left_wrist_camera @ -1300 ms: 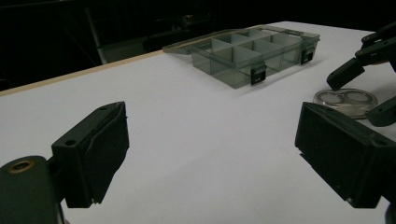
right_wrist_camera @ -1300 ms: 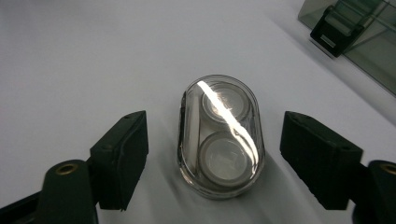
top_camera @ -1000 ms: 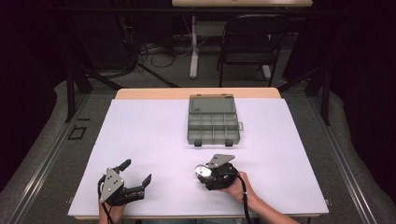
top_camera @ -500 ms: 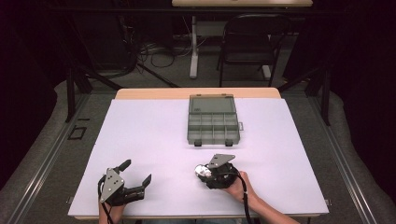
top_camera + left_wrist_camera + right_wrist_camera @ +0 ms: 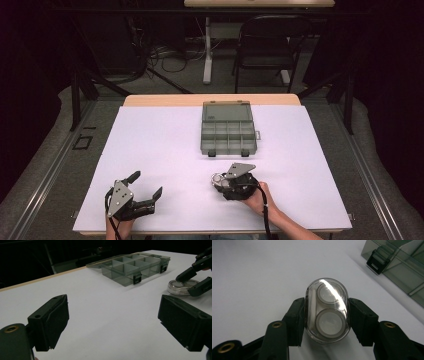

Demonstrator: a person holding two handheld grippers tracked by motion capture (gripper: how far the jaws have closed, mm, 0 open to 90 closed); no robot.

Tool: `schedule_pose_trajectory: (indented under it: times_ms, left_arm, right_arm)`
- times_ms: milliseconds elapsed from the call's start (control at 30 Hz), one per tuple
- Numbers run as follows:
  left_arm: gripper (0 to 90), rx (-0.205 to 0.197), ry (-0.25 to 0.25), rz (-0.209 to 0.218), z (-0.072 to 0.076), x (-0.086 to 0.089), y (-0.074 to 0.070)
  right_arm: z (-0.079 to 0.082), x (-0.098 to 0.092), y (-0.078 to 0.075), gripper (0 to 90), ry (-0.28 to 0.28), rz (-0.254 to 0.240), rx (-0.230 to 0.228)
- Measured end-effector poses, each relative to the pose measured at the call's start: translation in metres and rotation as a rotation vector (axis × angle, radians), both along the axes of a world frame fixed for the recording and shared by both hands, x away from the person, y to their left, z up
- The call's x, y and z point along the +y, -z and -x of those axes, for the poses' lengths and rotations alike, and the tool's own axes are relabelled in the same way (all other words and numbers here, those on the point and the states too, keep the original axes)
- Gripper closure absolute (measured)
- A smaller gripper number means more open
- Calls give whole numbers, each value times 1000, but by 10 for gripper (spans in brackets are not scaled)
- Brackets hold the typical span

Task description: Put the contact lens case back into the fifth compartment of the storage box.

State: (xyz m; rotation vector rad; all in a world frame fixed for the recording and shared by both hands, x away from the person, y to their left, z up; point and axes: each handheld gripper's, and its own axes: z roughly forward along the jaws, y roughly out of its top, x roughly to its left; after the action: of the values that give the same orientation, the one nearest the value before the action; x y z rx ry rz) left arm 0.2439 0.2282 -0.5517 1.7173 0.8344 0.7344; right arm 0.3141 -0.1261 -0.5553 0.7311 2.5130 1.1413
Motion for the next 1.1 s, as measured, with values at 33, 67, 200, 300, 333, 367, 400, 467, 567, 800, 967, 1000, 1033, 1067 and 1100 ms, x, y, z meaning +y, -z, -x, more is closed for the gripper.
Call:
schedule_pose_trajectory:
  times_ms: [33,67,200,300,333,367,400,467,567,800,967,1000,1033,1067,1100]
  left_arm:
    - [100,0,0,0,0,0,0]
    - [100,0,-1,0,0,0,0]
    - [100,-2,-3,2,0,0,0]
    - [100,-2,-2,2,0,0,0]
    - [100,-2,-3,1,0,0,0]
    - [100,-1,-2,3,0,0,0]
    - [100,-1,-2,3,0,0,0]
    - [100,-2,-2,1,0,0,0]
    - [100,-2,-2,0,0,0,0]
    - [100,-4,1,0,0,0,0]
    - [100,-9,-1,-1,1,0,-1]
    - [100,-9,-2,-2,1,0,-1]
    - [100,-9,-2,-2,1,0,-1]
    - [100,-9,-2,1,1,-1,-1]
    - [100,-9,-3,0,1,-1,-1]
  right_arm:
    - [0,-1,-1,491,2,-1,-1]
    - [0,-1,-1,491,5,-1,1]
    - [-1,-3,-4,491,8,-7,-9]
    - [-1,-5,-6,491,11,-6,-11]
    - [-1,-6,-6,491,12,-7,-15]
    - [-2,-7,-7,492,15,-7,-16]
    - [-2,-7,-7,492,15,-7,-16]
    - [-2,-8,-8,491,18,-8,-18]
    - [-2,-9,-9,491,21,-8,-21]
    - [-4,-10,-11,491,26,-8,-29]
    - [-5,-13,-14,491,33,-10,-34]
    - [-5,-14,-15,492,26,-13,-41]
    - [-5,-14,-15,492,26,-13,-41]
    - [-5,-14,-16,492,26,-15,-45]
    - [-6,-15,-16,492,26,-19,-47]
